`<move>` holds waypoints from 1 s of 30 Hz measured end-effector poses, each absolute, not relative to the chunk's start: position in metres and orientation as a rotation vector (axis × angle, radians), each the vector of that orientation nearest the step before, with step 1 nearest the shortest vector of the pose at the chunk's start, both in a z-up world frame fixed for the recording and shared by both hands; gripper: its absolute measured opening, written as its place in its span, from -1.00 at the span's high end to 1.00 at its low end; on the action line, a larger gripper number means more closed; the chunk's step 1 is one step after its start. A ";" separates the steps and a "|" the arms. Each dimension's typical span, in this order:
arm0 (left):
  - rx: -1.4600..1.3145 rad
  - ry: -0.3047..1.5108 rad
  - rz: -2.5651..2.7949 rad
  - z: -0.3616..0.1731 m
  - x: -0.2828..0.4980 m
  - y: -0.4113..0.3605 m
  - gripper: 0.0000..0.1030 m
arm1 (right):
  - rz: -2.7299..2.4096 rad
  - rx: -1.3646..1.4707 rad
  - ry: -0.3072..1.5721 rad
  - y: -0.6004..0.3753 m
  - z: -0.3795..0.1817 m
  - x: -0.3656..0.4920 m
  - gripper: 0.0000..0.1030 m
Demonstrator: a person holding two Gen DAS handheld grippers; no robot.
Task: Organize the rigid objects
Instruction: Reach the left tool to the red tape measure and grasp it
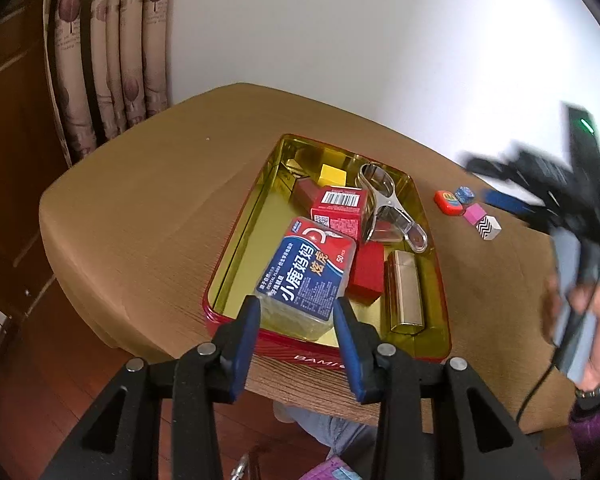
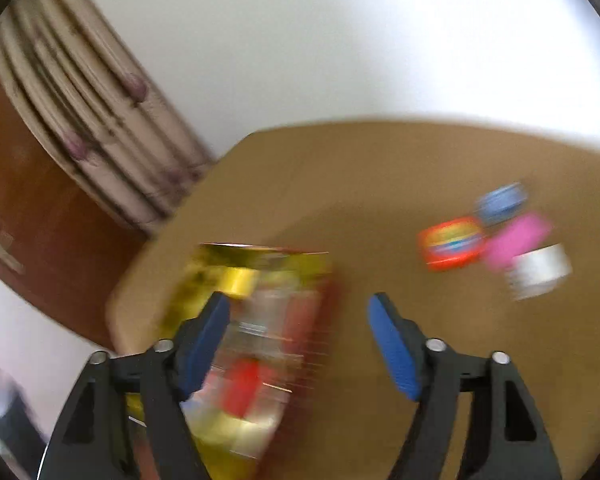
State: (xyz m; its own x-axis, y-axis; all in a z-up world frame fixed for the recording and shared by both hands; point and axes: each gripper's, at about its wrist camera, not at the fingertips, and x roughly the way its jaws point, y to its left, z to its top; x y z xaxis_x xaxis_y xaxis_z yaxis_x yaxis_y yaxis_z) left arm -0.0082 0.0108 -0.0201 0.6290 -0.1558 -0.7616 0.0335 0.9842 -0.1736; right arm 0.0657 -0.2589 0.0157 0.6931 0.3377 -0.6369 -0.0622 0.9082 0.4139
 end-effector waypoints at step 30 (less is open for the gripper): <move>0.623 0.964 -0.773 -0.017 0.162 -0.303 0.15 | -0.223 0.331 0.811 -0.502 -0.097 -0.029 -0.96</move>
State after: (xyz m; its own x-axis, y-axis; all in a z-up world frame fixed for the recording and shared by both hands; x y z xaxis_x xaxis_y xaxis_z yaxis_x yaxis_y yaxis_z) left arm 0.1617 -0.3031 -0.0172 0.3510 -0.2932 -0.8893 0.8039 0.5813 0.1256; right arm -0.0293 -0.5018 -0.0972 0.6700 -0.0685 -0.7392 0.3191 0.9256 0.2035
